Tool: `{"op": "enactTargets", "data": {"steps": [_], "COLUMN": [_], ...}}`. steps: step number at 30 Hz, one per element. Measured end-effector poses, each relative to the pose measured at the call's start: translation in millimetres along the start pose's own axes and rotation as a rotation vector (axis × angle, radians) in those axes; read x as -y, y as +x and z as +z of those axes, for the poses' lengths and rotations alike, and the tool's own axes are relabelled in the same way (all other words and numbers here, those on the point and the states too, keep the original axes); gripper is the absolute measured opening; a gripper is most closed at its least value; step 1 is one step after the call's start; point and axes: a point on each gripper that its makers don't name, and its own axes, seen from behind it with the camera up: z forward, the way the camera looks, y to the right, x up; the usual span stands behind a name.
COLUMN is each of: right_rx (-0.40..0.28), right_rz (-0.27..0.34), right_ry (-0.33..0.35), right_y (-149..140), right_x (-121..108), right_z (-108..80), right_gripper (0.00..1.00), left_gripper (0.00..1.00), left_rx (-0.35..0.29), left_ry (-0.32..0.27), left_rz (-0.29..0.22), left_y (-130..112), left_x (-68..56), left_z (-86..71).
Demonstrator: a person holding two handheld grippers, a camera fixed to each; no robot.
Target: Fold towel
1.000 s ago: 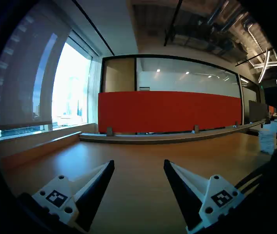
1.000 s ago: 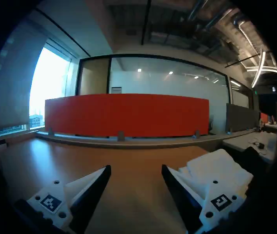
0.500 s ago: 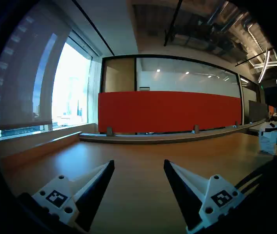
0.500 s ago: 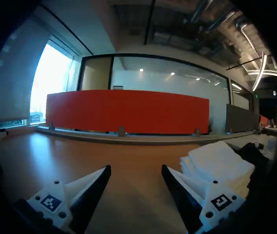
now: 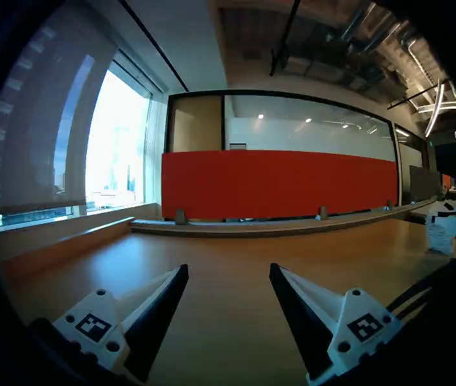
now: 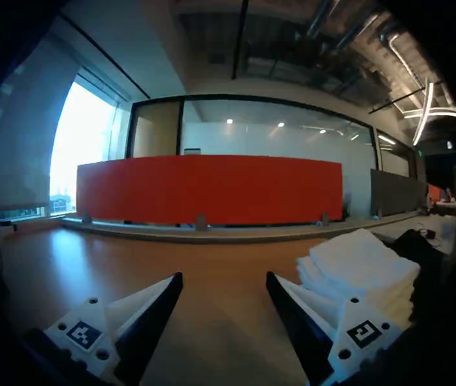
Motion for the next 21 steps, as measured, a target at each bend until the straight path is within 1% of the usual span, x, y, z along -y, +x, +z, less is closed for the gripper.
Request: {"op": "enactTargets", "data": {"steps": [5, 21], "right_rx": [-0.012, -0.012], "right_rz": [0.003, 0.004], "right_ry": [0.006, 0.014], "right_y": [1.7, 1.7], "right_x": [0.8, 1.2], "right_z": [-1.7, -2.2], "right_gripper": [1.00, 1.00], "left_gripper": [0.93, 0.94], "left_rx": [0.000, 0.001], "left_ry": [0.000, 0.001], "left_rz": [0.000, 0.000], "left_y": [0.1, 0.4], "left_x": [0.0, 0.2], "left_z": [-0.5, -0.2]}}
